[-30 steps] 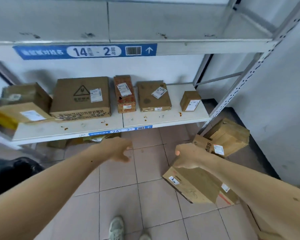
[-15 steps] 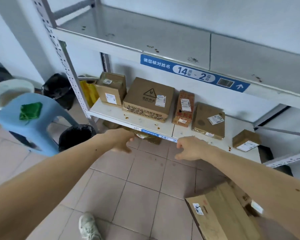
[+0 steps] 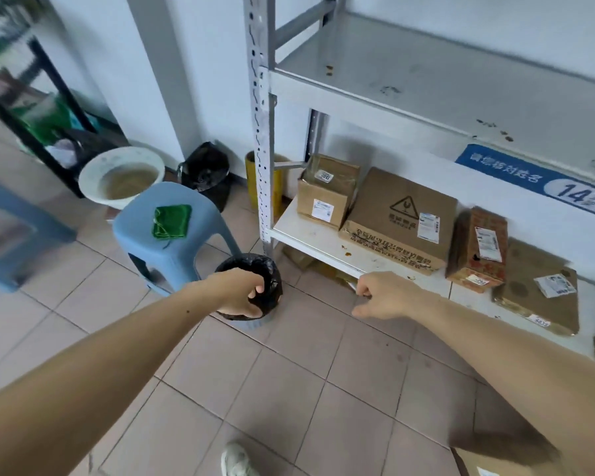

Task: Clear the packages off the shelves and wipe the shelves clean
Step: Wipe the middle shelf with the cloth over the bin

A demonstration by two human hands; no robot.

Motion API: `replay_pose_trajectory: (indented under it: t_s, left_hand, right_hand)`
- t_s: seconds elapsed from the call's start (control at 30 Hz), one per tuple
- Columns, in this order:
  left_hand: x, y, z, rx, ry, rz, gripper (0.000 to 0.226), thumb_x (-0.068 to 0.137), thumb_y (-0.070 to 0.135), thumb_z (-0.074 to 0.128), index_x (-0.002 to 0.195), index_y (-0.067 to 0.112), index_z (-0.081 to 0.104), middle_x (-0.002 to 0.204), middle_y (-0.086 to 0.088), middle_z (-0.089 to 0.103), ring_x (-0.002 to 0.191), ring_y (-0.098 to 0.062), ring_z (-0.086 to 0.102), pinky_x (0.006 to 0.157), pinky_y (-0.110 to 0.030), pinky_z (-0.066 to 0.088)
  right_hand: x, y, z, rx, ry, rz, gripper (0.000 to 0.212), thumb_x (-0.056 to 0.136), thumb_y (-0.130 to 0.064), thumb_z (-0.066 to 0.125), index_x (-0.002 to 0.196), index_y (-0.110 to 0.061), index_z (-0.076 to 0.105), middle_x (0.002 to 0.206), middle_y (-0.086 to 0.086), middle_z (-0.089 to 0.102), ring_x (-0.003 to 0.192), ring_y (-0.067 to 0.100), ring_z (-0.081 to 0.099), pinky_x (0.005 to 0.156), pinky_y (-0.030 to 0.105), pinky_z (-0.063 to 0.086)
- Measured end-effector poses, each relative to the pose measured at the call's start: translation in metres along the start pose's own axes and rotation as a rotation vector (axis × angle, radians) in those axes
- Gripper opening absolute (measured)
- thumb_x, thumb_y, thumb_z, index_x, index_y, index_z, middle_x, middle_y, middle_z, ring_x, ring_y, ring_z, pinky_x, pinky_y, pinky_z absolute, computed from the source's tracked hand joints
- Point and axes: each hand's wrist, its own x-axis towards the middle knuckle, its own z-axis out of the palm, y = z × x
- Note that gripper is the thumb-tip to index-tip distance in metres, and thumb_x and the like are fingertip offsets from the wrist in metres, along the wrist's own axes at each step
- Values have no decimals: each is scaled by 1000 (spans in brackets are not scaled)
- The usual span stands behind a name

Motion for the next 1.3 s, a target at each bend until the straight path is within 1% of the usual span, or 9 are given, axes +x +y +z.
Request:
replay_pose_trajectory:
  t_s: [0.13, 0.27, 0.43, 0.6, 0.77, 0.97, 1.13, 1.2, 1.3]
  left_hand:
    - [3, -80, 4, -137, 7, -97, 49, 87, 40, 67, 130, 20, 53, 120, 6, 63, 110, -16, 58, 96, -38, 50]
    - [12, -140, 11, -211, -12, -158, 47, 88, 39, 66, 129, 19, 53, 121, 6, 61, 112, -16, 57, 97, -38, 49]
    - [34, -205, 19, -307, -27, -218, 44, 90, 38, 65, 128, 20, 54, 124, 6, 60, 113, -16, 57, 97, -37, 49]
    - [72, -269, 29, -417, -30, -301, 45, 88, 44, 65, 128, 25, 53, 123, 10, 59, 111, -12, 56, 97, -36, 49]
    - [119, -325, 45, -513, 7, -344, 45, 89, 40, 66, 129, 23, 53, 122, 9, 60, 111, -12, 56, 98, -37, 49]
    - [184, -378, 87, -645, 32, -360, 42, 90, 38, 65, 127, 21, 55, 120, 7, 61, 111, -14, 57, 96, -36, 49]
    - [236, -400, 145, -762, -10, -371, 43, 91, 40, 64, 128, 20, 53, 125, 4, 60, 113, -17, 55, 96, -31, 46]
    - [254, -401, 168, -787, -37, -363, 46, 91, 41, 64, 130, 19, 52, 127, 2, 59, 116, -19, 54, 98, -31, 45]
    - [280, -396, 200, -860, -43, -365, 53, 90, 45, 65, 132, 18, 50, 130, 1, 58, 119, -20, 53, 101, -33, 43]
  right_hand:
    - [57, -68, -13, 17, 5, -62, 50, 87, -45, 68, 130, -22, 55, 127, -1, 58, 112, 19, 57, 95, 36, 50]
    - [114, -133, -28, -4, 11, -155, 51, 90, -41, 66, 134, -19, 53, 131, 1, 58, 119, 21, 55, 99, 39, 47]
    - [195, -201, -38, -21, 1, -245, 53, 90, -41, 65, 136, -18, 52, 132, 5, 59, 120, 24, 55, 101, 41, 47]
    - [283, -261, -39, -26, 45, -351, 51, 89, -45, 67, 129, -16, 56, 125, 4, 62, 116, 25, 57, 97, 41, 48]
    - [372, -321, -19, 12, 74, -422, 53, 87, -46, 70, 125, -12, 57, 117, 5, 58, 109, 25, 56, 92, 40, 49]
    - [466, -383, 19, 70, 69, -434, 55, 84, -52, 72, 121, -14, 56, 114, 1, 54, 107, 21, 55, 91, 41, 49]
    - [527, -421, 47, 36, 70, -494, 54, 74, -49, 82, 104, -16, 51, 103, 0, 48, 100, 23, 53, 83, 36, 44]
    - [543, -433, 56, 27, 90, -513, 60, 69, -53, 83, 101, -17, 48, 103, 0, 48, 99, 23, 52, 80, 34, 41]
    - [561, -444, 70, 25, 146, -506, 75, 65, -65, 80, 110, -13, 50, 110, 2, 49, 102, 22, 51, 86, 37, 46]
